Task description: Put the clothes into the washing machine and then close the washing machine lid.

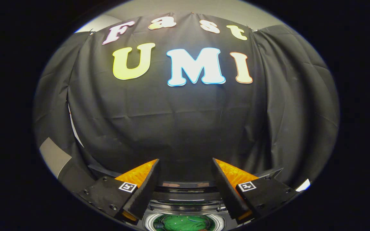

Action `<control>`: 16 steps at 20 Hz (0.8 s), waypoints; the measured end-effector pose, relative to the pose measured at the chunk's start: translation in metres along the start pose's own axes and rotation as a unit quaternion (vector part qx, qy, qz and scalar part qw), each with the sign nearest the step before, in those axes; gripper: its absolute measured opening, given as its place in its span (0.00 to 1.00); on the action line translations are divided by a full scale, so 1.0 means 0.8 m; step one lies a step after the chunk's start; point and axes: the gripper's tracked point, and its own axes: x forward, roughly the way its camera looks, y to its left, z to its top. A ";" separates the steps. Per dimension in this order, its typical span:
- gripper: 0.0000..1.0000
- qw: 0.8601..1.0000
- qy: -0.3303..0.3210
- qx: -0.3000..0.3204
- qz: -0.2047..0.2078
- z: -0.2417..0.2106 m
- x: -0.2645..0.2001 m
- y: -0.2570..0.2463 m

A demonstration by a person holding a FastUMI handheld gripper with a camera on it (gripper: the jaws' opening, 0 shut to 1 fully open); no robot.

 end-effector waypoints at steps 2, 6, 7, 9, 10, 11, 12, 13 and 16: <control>0.98 1.000 -0.001 0.003 0.007 -0.003 0.000 0.000; 0.99 1.000 -0.003 0.000 0.010 -0.008 -0.012 0.001; 0.99 1.000 -0.005 0.001 0.012 -0.008 -0.018 0.001; 0.99 1.000 -0.009 -0.001 0.014 -0.012 -0.026 0.002; 0.99 1.000 -0.008 -0.002 0.016 -0.015 -0.030 0.002; 0.99 1.000 -0.010 -0.002 0.016 -0.016 -0.035 0.002; 0.99 1.000 -0.011 -0.003 0.015 -0.017 -0.039 0.002; 0.99 1.000 -0.014 -0.003 0.014 -0.018 -0.044 0.003; 0.99 1.000 -0.021 -0.005 0.014 -0.026 -0.058 0.004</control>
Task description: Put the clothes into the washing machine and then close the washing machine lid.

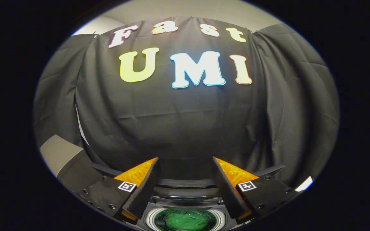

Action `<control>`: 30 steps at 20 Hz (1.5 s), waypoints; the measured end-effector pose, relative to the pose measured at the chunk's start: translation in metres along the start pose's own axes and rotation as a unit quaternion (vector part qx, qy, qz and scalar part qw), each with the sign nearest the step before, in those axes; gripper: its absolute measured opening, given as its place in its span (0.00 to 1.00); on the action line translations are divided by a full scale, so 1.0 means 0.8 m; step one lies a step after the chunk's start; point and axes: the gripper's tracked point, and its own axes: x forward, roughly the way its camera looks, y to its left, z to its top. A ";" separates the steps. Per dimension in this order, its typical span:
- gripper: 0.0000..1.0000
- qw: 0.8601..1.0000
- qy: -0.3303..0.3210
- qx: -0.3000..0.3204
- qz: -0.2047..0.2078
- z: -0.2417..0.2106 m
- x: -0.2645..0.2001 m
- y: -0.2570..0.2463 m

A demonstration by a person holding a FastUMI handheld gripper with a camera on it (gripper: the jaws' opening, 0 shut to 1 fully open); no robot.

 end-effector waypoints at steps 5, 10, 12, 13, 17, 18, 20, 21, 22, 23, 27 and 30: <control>0.99 1.000 -0.004 -0.003 0.004 -0.012 -0.025 0.003; 0.99 1.000 -0.010 -0.005 0.007 -0.030 -0.052 0.005; 0.99 1.000 -0.010 -0.004 0.009 -0.039 -0.061 0.006; 0.99 1.000 -0.010 -0.004 0.010 -0.042 -0.066 0.007; 0.99 1.000 -0.005 -0.003 0.014 -0.057 -0.082 0.008; 0.99 1.000 -0.002 -0.002 0.015 -0.062 -0.084 0.008; 0.99 1.000 0.003 -0.001 0.019 -0.069 -0.090 0.009; 0.99 1.000 0.009 -0.001 0.022 -0.074 -0.094 0.010; 0.99 1.000 0.016 -0.001 0.025 -0.081 -0.097 0.010; 0.99 0.999 0.026 -0.001 0.029 -0.089 -0.099 0.011; 0.98 0.997 0.070 -0.004 0.029 -0.144 -0.111 0.010; 0.98 0.996 0.078 0.006 0.034 -0.158 -0.117 0.021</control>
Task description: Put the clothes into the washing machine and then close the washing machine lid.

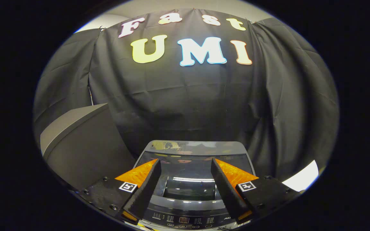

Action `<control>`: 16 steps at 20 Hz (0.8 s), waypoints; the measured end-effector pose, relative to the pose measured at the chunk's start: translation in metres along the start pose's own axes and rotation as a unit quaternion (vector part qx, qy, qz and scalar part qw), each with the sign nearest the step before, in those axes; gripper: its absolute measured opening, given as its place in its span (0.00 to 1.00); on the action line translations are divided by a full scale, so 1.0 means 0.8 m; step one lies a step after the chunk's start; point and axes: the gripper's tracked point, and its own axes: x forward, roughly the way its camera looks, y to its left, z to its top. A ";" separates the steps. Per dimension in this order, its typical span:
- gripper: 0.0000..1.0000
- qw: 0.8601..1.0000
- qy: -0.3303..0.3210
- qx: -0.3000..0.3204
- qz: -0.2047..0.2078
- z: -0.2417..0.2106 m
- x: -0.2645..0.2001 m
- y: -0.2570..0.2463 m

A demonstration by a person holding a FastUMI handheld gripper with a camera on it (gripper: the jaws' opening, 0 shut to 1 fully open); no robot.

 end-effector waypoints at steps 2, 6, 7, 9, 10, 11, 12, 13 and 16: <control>0.98 1.000 -0.002 0.001 0.001 -0.006 -0.005 0.005; 0.98 1.000 -0.017 -0.003 -0.003 0.001 -0.020 0.013; 0.98 1.000 -0.024 -0.002 -0.003 0.006 -0.027 0.014; 0.98 0.999 -0.041 0.000 -0.004 0.019 -0.045 0.020; 0.98 0.999 -0.050 0.000 -0.005 0.028 -0.051 0.023; 0.98 0.998 -0.060 0.002 -0.006 0.038 -0.062 0.026; 0.98 0.998 -0.069 0.005 -0.006 0.046 -0.069 0.030; 0.98 0.997 -0.078 0.006 -0.006 0.053 -0.079 0.032; 0.98 0.995 -0.098 0.001 -0.011 0.071 -0.108 0.041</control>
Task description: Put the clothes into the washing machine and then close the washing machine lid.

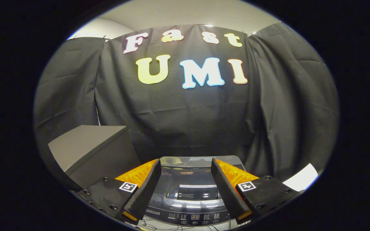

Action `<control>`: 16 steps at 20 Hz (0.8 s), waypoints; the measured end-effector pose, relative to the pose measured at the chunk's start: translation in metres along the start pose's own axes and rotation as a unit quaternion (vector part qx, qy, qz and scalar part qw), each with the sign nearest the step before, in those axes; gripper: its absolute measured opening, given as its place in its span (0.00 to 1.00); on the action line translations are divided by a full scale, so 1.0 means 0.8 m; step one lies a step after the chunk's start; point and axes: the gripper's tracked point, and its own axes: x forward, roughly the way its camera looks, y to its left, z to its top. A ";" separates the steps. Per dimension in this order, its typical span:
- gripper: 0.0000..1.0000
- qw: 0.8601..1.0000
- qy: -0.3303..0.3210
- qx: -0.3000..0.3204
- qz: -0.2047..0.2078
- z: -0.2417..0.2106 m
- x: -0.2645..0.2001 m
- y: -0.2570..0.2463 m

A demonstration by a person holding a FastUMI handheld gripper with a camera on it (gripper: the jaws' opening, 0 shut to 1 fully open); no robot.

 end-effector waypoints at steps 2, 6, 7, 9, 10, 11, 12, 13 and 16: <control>0.98 1.000 -0.015 -0.002 -0.006 0.016 -0.017 0.001; 0.98 0.999 -0.044 -0.005 -0.016 0.043 -0.055 0.006; 0.98 0.998 -0.051 -0.006 -0.020 0.050 -0.066 0.009; 0.97 0.998 -0.066 -0.006 -0.024 0.059 -0.085 0.014; 0.97 0.997 -0.073 -0.007 -0.025 0.063 -0.095 0.016; 0.97 0.996 -0.080 -0.009 -0.027 0.066 -0.105 0.020; 0.97 0.996 -0.086 -0.012 -0.029 0.069 -0.114 0.022; 0.97 0.995 -0.092 -0.014 -0.030 0.072 -0.124 0.026; 0.97 0.992 -0.115 -0.023 -0.035 0.080 -0.150 0.035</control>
